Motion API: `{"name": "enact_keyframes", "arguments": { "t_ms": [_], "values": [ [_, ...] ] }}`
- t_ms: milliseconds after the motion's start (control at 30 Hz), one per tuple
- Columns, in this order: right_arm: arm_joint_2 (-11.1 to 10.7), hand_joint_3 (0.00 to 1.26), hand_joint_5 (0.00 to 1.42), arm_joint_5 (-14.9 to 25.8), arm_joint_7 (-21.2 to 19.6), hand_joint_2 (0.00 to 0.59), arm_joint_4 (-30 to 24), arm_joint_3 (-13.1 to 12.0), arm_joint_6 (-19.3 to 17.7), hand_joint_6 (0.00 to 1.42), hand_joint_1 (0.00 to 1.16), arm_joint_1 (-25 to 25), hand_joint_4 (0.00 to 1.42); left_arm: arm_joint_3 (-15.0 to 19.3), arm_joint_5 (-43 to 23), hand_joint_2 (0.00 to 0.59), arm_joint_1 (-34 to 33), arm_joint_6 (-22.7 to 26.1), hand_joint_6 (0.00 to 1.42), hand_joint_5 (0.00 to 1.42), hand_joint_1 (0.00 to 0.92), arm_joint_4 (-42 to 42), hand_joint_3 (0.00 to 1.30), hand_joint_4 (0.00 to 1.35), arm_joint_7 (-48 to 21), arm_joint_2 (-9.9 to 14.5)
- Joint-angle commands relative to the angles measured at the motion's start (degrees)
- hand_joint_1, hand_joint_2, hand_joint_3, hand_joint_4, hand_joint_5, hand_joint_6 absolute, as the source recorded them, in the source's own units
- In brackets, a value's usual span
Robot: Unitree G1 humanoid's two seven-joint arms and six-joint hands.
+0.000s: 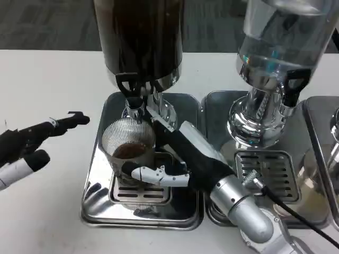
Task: Grasp the cup under the faucet to collect the drink, then remove the cup.
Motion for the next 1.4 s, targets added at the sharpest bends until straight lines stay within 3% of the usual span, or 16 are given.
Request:
{"name": "enact_keyframes", "arguments": {
  "t_ms": [33, 233, 533, 933, 1400],
  "values": [
    [0.52, 0.06, 0.21, -1.47, 0.36, 0.185, 0.10, 1.00, 2.62, 0.30, 0.54, -0.33, 0.14, 0.01, 0.45, 0.083, 0.16, -0.56, 0.07, 0.07, 0.000, 0.74, 0.19, 0.07, 0.69, 0.35],
    [0.53, 0.12, 0.28, -2.67, -0.41, 0.191, -0.59, 1.63, 4.06, 0.37, 0.56, -0.18, 0.19, 0.31, 0.47, 0.084, 0.26, -0.70, 0.08, 0.07, 0.000, 0.74, 0.20, 0.07, 0.79, 0.73],
    [0.56, 0.23, 0.43, -4.89, -4.88, 0.197, -1.91, 1.87, 3.63, 0.51, 0.58, 1.11, 0.31, 0.39, 0.81, 0.084, 0.31, -1.12, 0.09, 0.07, 0.000, 0.69, 0.20, 0.08, 1.07, 0.92],
    [0.26, 0.39, 0.68, -6.08, -12.79, 0.208, -3.18, 0.71, 0.12, 0.89, 0.61, 4.27, 0.53, -0.06, 1.20, 0.085, 0.06, -1.24, 0.09, 0.07, 0.000, 0.78, 0.20, 0.08, 1.09, 0.88],
    [-0.40, 0.44, 0.75, -6.77, -16.79, 0.220, -5.12, -0.13, -1.85, 0.97, 0.62, 6.83, 0.57, -2.84, 2.60, 0.078, 0.37, -5.00, 0.08, 0.04, 0.000, -0.45, 0.15, 0.02, 1.28, -0.41]
  ]
}}
